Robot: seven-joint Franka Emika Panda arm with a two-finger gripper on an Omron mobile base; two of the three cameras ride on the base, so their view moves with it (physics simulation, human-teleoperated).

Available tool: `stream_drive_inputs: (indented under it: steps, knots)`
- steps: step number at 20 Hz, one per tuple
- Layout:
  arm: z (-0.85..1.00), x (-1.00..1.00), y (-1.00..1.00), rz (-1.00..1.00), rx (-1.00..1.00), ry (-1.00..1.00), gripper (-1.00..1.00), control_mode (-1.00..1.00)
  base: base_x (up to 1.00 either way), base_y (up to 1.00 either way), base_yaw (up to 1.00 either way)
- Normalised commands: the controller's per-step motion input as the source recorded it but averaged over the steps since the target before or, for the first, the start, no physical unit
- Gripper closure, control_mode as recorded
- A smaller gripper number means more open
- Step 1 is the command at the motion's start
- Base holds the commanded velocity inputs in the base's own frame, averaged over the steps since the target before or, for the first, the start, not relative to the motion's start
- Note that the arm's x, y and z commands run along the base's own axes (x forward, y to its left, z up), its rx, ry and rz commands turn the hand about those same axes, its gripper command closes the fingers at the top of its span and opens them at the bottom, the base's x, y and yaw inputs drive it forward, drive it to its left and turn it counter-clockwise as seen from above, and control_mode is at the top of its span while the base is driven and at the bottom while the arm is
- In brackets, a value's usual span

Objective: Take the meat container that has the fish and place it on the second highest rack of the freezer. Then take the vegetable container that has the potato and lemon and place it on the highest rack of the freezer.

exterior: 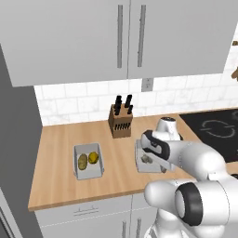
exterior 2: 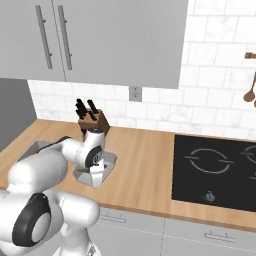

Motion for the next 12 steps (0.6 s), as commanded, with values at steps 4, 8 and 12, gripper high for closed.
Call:
stream_drive_inputs:
  steps: [4,8,12]
  knots:
    - [-0.27,0.00,0.00,-0.08,-0.02,0.00,-1.00,-1.00,0.00,0.00,0.00]
    - [0.00,0.00,0.00,0.00,0.00,0.00,-1.00,-1.00,0.00,0.00,0.00]
    - [0.00,0.00,0.00,0.00,0.00,0.00,1.00,-1.00,0.00,0.00,0.00]
